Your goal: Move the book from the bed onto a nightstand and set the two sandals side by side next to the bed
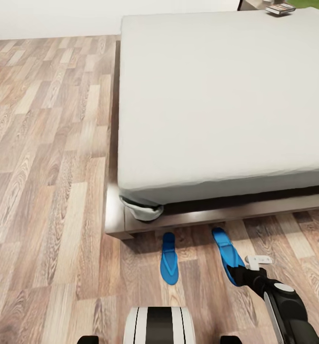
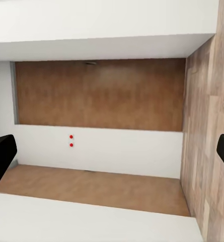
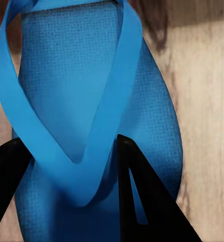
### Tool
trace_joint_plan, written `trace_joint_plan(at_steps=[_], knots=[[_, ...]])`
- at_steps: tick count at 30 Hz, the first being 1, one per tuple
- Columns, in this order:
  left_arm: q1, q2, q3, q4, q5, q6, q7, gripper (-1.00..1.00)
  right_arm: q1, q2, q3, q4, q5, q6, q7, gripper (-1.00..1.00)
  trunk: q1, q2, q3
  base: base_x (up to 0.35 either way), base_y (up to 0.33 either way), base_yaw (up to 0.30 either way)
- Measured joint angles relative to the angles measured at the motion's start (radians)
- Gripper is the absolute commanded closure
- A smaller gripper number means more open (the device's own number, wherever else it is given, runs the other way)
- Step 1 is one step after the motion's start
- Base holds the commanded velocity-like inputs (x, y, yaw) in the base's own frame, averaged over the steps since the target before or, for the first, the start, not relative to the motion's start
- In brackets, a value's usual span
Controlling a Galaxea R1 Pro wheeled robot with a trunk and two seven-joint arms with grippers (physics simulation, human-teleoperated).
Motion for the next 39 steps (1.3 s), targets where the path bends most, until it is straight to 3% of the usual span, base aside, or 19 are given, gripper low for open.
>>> trace_joint_plan(at_steps=[8, 39], knots=[[0.000, 0.000, -0.001, 0.001, 0.000, -0.001, -0.001, -1.00, -0.011, 0.006, 0.001, 0.030, 0.001, -0.052, -0.035, 1.00, 0.000, 0.000, 0.000, 0.020, 0.104, 0.000], [-0.001, -0.003, -0.001, 0.002, 0.000, 0.000, -0.013, -1.00, -0.025, 0.006, 0.005, 0.044, -0.001, -0.058, -0.043, 1.00, 0.000, 0.000, 0.000, 0.000, 0.121, 0.000]])
